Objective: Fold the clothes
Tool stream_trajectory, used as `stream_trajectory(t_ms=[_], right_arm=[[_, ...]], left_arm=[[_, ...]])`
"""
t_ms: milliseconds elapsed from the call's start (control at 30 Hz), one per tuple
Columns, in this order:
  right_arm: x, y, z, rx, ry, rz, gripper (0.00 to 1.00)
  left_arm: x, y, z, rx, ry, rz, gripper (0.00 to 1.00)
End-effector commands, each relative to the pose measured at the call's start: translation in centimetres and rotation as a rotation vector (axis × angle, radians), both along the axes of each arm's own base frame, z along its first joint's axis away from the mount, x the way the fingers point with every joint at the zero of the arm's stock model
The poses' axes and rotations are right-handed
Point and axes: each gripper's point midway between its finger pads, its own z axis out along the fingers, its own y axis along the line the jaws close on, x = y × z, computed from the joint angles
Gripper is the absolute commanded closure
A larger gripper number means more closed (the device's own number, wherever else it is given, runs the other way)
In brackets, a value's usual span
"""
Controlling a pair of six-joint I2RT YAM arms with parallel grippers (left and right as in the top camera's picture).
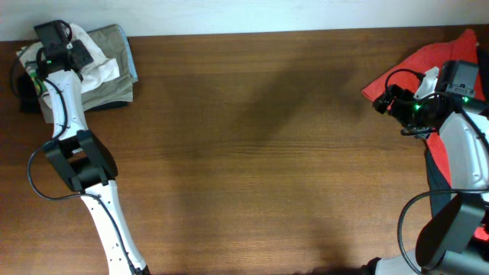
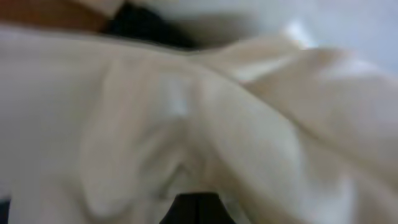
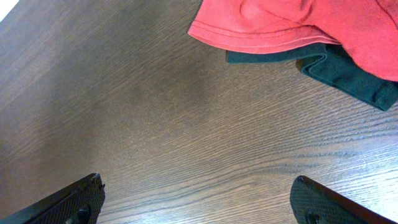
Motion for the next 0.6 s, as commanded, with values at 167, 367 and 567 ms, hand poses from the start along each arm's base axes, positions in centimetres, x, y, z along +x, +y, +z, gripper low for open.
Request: stream_trajectory(t_ms=[167, 367, 567], right_arm=[[0.4, -0.2, 1.1, -0.018, -0.029, -0.001, 0.01], [0.4, -0.2, 1.1, -0.017, -0.028, -0.001, 0.02], [0.4, -0.2, 1.1, -0.018, -0.029, -0.001, 0.01]], left_arm=[[1.5, 1.8, 0.9, 0.086, -0.095, 0.050, 0.99], [2.1, 1.9, -0.1, 0.093, -0.121, 0.050, 0.99], [1.3, 1.5, -5.7, 0.063, -0.030, 0.045, 0.98]])
